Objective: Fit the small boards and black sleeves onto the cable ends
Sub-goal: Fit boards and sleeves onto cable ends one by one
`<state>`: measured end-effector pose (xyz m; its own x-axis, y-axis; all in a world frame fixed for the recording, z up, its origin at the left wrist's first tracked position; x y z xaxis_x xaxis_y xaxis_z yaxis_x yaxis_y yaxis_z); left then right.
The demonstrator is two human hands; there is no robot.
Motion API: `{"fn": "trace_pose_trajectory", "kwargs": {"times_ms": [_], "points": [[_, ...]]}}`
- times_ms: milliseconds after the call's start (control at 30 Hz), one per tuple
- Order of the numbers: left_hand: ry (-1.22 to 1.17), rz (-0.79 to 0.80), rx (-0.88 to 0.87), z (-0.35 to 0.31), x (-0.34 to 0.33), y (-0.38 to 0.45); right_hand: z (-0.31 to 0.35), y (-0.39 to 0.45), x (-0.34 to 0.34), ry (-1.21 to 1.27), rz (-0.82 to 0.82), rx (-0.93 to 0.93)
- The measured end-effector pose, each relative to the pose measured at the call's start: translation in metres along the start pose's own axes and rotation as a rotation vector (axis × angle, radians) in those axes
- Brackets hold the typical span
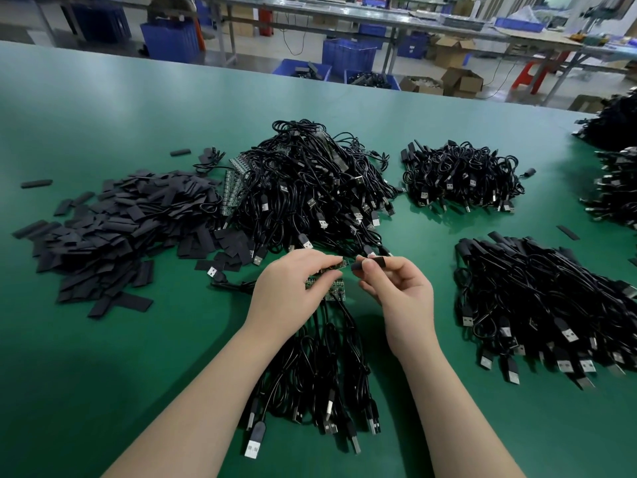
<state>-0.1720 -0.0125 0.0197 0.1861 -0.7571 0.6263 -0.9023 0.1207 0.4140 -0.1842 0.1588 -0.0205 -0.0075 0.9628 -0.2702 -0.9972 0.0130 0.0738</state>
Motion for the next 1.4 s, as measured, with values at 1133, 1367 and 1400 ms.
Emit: {"fn": "trace_pose_trajectory", "kwargs": {"times_ms": [1133, 1367, 1400], "points": [[-0.299, 0.062, 0.051, 0.005, -0.009, 0.001, 0.020, -0.008, -0.006, -0.097, -0.011, 0.196], [-0.366, 0.047, 0.041, 0.005, -0.006, 0.001, 0.007, -0.003, -0.011, -0.067, 0.062, 0.026], [-0.383, 0.053, 0.057, 0.006, -0.007, 0.001, 0.007, -0.003, -0.012, -0.076, 0.071, 0.026]]}}
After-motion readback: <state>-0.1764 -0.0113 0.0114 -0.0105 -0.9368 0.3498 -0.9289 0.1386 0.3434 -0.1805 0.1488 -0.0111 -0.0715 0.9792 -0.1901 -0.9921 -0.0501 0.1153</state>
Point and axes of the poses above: each hand's wrist, its own y-axis towards the middle knuckle, its own x-axis out of the back of the hand, z = x × y, the point moved 10 cm from there along y, towards the middle knuckle, and after that the axes turned 6 degrees about z, right-handed, at the moved point
